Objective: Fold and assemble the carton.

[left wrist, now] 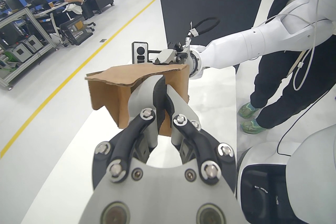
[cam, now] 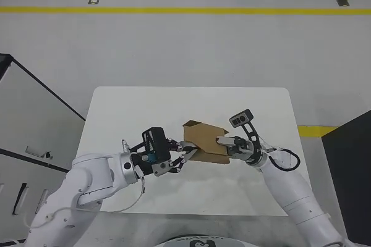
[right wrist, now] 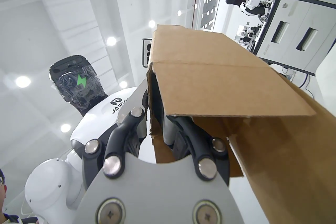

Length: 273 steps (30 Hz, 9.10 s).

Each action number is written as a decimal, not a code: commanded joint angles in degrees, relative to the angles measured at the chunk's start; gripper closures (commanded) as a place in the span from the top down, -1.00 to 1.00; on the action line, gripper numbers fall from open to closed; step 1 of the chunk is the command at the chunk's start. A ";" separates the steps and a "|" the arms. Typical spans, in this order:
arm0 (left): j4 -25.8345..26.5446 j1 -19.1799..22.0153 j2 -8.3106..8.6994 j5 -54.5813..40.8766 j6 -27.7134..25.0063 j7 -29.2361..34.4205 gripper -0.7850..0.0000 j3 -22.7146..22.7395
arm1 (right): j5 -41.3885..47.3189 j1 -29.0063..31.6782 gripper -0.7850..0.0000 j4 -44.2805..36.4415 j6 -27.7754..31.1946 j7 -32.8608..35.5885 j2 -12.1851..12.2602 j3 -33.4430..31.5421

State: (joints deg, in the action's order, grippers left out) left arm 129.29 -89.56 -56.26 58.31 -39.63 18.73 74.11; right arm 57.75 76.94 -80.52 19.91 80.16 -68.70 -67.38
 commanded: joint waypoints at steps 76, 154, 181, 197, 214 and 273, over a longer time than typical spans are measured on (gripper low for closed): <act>-0.55 -0.76 0.32 1.98 6.91 -3.66 -1.00 4.81 | 9.24 1.32 -1.00 1.79 -14.94 3.66 -1.08 1.15; 3.06 -2.07 0.58 15.12 1.92 -9.17 -1.00 4.24 | 11.37 4.00 -1.00 1.65 -23.67 -1.80 -1.88 2.12; 5.35 -3.63 0.75 28.47 3.16 -12.38 -1.00 2.07 | 11.24 4.98 -1.00 1.57 -25.74 -1.50 -1.88 1.88; 5.31 -3.07 0.61 32.07 3.11 -13.62 -1.00 -0.56 | 10.05 5.92 -1.00 0.55 -25.82 -0.23 -1.61 1.29; 5.35 -2.91 0.59 32.61 3.22 -13.60 -1.00 -0.85 | 9.27 6.10 -1.00 0.28 -27.11 -1.23 -1.48 1.45; 5.35 -1.69 0.78 42.12 1.69 -15.27 -1.00 -4.49 | 9.08 6.69 -1.00 -0.19 -22.89 3.08 -1.22 0.79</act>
State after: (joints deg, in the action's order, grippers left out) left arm 134.65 -91.21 -55.49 100.60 -37.89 3.53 69.52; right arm 66.74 83.62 -80.69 -3.06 83.19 -69.91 -66.58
